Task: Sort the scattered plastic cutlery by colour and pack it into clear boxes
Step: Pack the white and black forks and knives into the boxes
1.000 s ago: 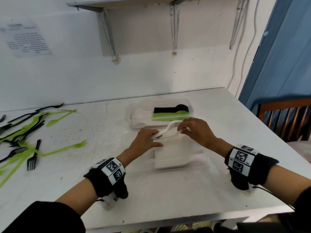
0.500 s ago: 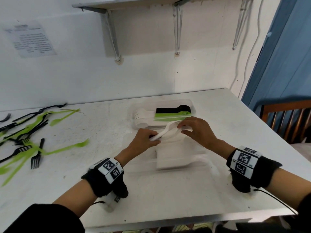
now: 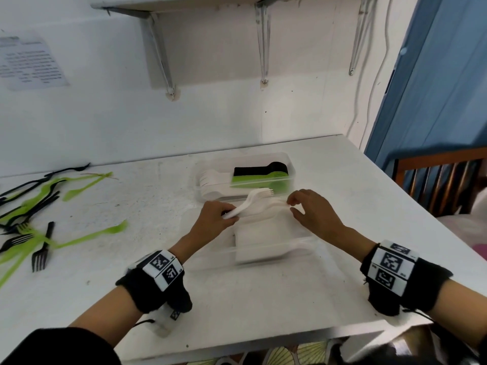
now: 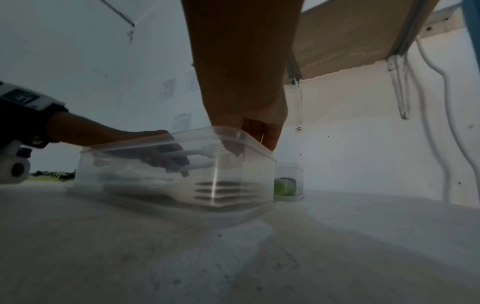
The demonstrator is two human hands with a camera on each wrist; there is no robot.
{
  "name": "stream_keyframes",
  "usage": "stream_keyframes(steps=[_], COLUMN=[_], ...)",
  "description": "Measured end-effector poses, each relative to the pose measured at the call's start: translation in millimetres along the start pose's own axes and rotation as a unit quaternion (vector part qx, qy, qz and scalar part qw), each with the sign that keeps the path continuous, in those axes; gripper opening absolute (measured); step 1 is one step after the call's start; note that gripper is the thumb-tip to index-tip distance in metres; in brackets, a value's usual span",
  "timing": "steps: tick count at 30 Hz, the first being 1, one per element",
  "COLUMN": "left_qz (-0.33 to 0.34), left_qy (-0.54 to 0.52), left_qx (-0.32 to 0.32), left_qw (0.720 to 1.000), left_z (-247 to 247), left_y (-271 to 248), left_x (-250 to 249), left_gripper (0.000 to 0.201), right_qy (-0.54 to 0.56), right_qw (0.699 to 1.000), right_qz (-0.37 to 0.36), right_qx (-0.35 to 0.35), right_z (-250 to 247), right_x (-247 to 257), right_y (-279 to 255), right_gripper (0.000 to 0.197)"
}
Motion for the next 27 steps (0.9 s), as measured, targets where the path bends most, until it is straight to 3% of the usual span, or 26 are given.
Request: stream_keyframes(steps=[5,7,11,13,18,23,27], left_qz=[-0.017,-0.021,-0.021,-0.018,-0.047,-0.077,-0.094], left_qy=[0.008,0.023,0.020,0.022,0.001,-0.022,0.008], left_qx=[0.005,0.017,0.035,0.034,0.056,0.073,0.081], left_qw=[1.000,0.999,0.999,0.999,0.997,0.994,0.992], left_z=[3,7,16,20,26,28,30], left_y=[-2,-1,3,4,8,11,12], left_x=[2,-1,-9,-10,-6,-5,-8], left_gripper=[0.006,0.010,0.009,0.011,0.015,0.011,0.022], right_qy=[-0.062,-0.089,-0.162,-0.185,-0.173,-0.171,-0.197], right_qw=[0.996,0.993,0.983,0.978,0.979,0.981,0.976], right_qz=[-0.058,-0.081,-0.066,-0.084,-0.048,-0.045,-0.043], right_qx=[-0.032,-0.001,0.052,0.038,0.099,0.081,0.081], right_z=[-4,-1,-1,-1,2,10,9], right_x=[9,10,15,20,14,10,12], right_y=[-4,-1,4,2,2,1,2], right_gripper=[0.019,0.019,0.013,0.022,0.030,0.025,0.030])
Point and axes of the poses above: each hand's wrist, its own y-axis towards the middle knuckle, its own z-axis out of the palm, x = y × z, the point moved 3 cm from there along y, towards the middle knuckle, and after that the axes turned 4 degrees about x, right-handed, at the moved point
